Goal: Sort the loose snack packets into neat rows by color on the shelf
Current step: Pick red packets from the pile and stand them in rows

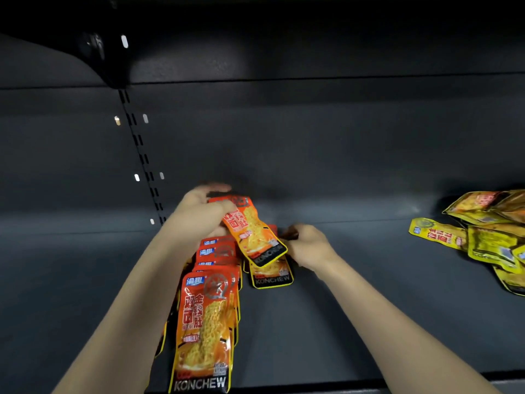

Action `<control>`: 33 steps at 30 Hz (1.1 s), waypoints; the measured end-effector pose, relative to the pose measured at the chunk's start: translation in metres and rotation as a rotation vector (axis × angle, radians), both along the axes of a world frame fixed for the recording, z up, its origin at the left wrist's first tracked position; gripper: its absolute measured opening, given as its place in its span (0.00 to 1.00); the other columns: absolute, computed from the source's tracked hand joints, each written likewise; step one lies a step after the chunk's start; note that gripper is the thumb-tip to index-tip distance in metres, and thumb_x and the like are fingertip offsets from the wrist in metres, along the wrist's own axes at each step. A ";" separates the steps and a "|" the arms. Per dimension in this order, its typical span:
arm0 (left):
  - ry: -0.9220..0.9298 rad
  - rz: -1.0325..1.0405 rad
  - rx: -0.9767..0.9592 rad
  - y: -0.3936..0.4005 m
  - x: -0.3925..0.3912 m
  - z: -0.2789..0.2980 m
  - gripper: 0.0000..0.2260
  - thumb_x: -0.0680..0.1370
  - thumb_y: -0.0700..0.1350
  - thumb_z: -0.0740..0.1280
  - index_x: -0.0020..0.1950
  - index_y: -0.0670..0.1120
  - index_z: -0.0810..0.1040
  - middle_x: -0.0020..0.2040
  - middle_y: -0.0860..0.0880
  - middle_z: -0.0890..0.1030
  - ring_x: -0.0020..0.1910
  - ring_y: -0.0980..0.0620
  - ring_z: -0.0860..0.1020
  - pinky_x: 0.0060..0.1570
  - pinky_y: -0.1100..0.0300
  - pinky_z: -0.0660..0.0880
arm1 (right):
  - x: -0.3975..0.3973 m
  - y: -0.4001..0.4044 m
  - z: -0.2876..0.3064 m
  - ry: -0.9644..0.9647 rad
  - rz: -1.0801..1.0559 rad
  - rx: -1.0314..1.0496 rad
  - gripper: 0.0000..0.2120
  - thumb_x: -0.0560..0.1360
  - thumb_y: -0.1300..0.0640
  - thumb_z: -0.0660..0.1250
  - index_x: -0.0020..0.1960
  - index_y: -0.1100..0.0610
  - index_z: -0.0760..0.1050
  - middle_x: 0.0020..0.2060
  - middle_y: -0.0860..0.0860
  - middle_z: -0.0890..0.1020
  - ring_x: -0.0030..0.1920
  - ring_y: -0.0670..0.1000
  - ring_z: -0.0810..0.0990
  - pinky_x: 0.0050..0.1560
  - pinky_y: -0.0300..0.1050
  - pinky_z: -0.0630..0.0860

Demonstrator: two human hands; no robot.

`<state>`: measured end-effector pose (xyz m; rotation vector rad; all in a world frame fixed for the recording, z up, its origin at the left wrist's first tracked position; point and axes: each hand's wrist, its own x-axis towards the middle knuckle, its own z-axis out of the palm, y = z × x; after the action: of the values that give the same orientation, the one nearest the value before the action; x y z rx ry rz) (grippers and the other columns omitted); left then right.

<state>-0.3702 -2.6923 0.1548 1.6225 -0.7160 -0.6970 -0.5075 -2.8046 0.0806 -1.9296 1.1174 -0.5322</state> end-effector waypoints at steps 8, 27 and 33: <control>-0.118 -0.124 0.130 -0.012 -0.005 0.005 0.12 0.77 0.36 0.66 0.60 0.46 0.76 0.50 0.43 0.81 0.40 0.51 0.81 0.35 0.63 0.79 | -0.007 -0.003 0.000 0.048 0.058 0.049 0.06 0.73 0.65 0.63 0.46 0.57 0.76 0.28 0.49 0.76 0.25 0.45 0.73 0.20 0.31 0.66; -0.774 -0.337 0.445 -0.028 -0.009 -0.022 0.05 0.76 0.44 0.68 0.51 0.51 0.80 0.56 0.50 0.79 0.40 0.55 0.76 0.27 0.69 0.67 | -0.038 -0.026 0.014 0.247 -0.291 -0.281 0.08 0.77 0.57 0.60 0.53 0.53 0.76 0.50 0.54 0.80 0.50 0.58 0.78 0.43 0.43 0.71; -0.827 -0.326 0.416 -0.034 -0.005 -0.030 0.03 0.74 0.45 0.71 0.43 0.51 0.78 0.47 0.51 0.79 0.38 0.56 0.75 0.32 0.65 0.70 | -0.039 -0.025 0.015 0.235 -0.308 -0.304 0.09 0.77 0.57 0.59 0.53 0.54 0.76 0.50 0.54 0.80 0.48 0.58 0.78 0.42 0.43 0.72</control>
<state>-0.3754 -2.7262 0.1252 2.2267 -1.5319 -0.3888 -0.5465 -2.8297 0.0961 -2.1318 1.5759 -0.6871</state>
